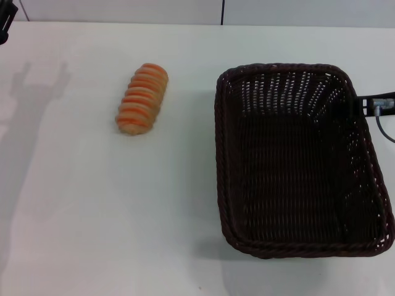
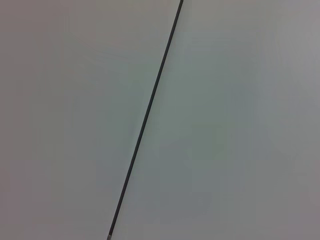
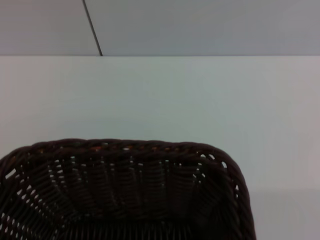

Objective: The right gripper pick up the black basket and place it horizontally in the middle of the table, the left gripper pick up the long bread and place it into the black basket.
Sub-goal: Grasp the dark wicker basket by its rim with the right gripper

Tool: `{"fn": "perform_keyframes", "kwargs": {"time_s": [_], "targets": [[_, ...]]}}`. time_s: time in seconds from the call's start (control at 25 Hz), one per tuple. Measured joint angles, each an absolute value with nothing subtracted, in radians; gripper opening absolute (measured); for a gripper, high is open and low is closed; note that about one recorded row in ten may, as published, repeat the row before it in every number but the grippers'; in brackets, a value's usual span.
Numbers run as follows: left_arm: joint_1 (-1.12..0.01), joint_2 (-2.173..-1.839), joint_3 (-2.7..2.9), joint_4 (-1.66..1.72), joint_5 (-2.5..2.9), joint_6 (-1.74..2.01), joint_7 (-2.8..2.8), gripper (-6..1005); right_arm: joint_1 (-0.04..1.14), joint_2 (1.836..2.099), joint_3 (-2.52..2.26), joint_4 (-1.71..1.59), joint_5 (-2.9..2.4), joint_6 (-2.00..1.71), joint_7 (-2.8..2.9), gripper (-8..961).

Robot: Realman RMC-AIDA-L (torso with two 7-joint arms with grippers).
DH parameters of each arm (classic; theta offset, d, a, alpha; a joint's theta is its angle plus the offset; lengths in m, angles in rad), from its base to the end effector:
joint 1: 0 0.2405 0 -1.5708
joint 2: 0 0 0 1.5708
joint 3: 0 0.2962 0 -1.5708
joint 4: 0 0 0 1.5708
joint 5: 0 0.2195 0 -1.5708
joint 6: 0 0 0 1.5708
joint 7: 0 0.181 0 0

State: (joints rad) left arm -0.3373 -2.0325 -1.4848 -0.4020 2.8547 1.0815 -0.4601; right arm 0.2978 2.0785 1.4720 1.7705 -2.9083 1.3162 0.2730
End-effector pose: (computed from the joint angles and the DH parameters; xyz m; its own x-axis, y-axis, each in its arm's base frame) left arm -0.3589 0.4047 0.0307 0.4746 -0.1732 0.8630 0.8638 -0.0968 -0.4944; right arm 0.2263 0.3709 -0.0197 0.4555 -0.8080 -0.3737 -0.7461 -0.1174 -0.6554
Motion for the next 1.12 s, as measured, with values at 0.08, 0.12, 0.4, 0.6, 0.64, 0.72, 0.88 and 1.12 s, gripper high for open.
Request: {"fn": "perform_keyframes", "kwargs": {"time_s": [0.08,0.12,0.4,0.6,0.64,0.72,0.88,1.12], "targets": [[-0.337,-2.033,-1.485,-0.402,2.855,1.081,-0.46,861,0.302,2.078,1.469,1.761,-2.908,1.314,0.273,700],[-0.337,-2.033,-1.485,-0.402,2.855,1.081,-0.46,861,0.303,2.079,1.469,1.756,-2.908,1.314,0.273,698],[-0.335,-2.032,-1.485,-0.402,2.855,1.082,-0.46,861,0.306,2.079,1.468,1.735,-2.888,1.299,0.275,687],[-0.335,-2.03,-1.485,-0.402,2.855,1.081,-0.46,861,0.315,2.08,1.461,1.71,-2.883,1.288,0.277,679],[-0.336,-2.029,-1.485,-0.402,2.855,1.081,-0.46,861,0.318,2.08,1.458,1.705,-2.883,1.287,0.279,678],[-0.337,-2.028,-1.485,-0.402,2.855,1.081,-0.46,861,0.322,2.08,1.456,1.698,-2.882,1.287,0.28,674],[-0.337,-2.026,-1.485,-0.402,2.855,1.084,-0.46,861,0.326,2.08,1.456,1.685,-2.863,1.286,0.281,668],[-0.342,-2.023,-1.485,-0.402,2.855,1.086,-0.459,861,0.337,2.08,1.451,1.669,-2.856,1.284,0.29,658]]}}
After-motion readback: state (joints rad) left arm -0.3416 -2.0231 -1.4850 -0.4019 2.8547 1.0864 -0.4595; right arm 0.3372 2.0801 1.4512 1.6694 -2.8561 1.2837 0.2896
